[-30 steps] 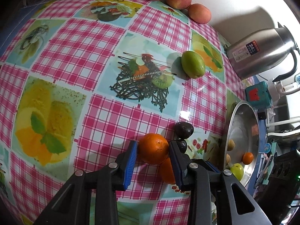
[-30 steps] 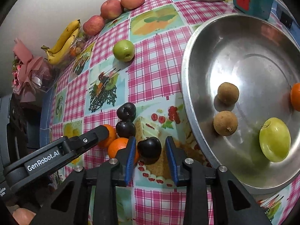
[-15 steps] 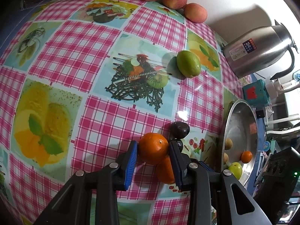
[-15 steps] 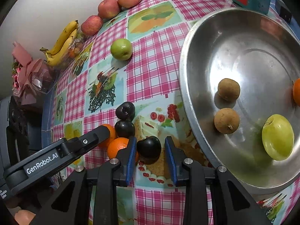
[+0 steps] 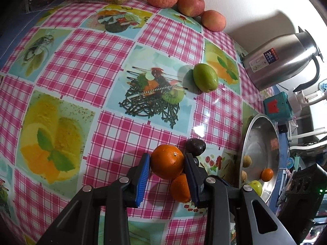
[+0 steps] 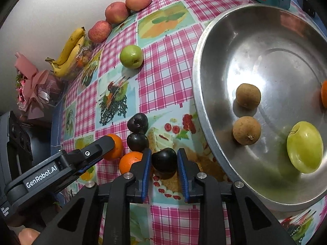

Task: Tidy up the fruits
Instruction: 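Lift the plum with the right tool over the bowl while the left carries the orange there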

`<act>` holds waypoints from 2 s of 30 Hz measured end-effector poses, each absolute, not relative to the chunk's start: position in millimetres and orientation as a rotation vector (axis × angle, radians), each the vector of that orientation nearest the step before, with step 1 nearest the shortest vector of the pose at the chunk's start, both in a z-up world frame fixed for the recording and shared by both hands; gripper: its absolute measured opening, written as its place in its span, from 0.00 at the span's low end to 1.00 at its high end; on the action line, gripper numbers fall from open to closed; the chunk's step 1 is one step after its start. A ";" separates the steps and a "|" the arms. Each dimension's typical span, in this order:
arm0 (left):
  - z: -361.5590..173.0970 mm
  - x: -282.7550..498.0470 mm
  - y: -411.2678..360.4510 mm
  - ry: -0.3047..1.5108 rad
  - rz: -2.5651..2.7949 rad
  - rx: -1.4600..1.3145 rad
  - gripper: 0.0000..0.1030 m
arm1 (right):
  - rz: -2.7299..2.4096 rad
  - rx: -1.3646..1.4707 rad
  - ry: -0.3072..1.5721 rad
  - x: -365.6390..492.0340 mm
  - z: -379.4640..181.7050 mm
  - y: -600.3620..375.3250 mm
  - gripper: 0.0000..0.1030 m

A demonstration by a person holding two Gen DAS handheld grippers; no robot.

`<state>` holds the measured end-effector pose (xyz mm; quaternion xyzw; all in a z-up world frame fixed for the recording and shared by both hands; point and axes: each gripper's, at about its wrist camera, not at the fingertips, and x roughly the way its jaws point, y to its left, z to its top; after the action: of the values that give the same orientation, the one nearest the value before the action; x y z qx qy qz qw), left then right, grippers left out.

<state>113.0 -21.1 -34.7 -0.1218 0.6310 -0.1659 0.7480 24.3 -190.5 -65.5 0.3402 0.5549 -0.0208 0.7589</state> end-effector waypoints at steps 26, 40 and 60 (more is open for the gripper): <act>7.7 111.8 -25.4 1.237 -0.393 -0.275 0.36 | -0.107 0.674 1.034 11.4 -9.7 -216.5 0.26; 14.9 90.3 -86.2 1.232 -0.519 -0.180 0.36 | -0.329 0.683 0.993 -18.0 -10.4 -282.6 0.26; 17.9 65.5 -177.9 1.099 -0.697 0.021 0.36 | -0.442 0.667 0.917 -42.2 -3.1 -321.9 0.26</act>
<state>65.5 -177.9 17.9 0.0096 0.5116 -0.3245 0.7956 -42.2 -321.9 -3.1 0.3133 0.4308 -0.2074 0.8205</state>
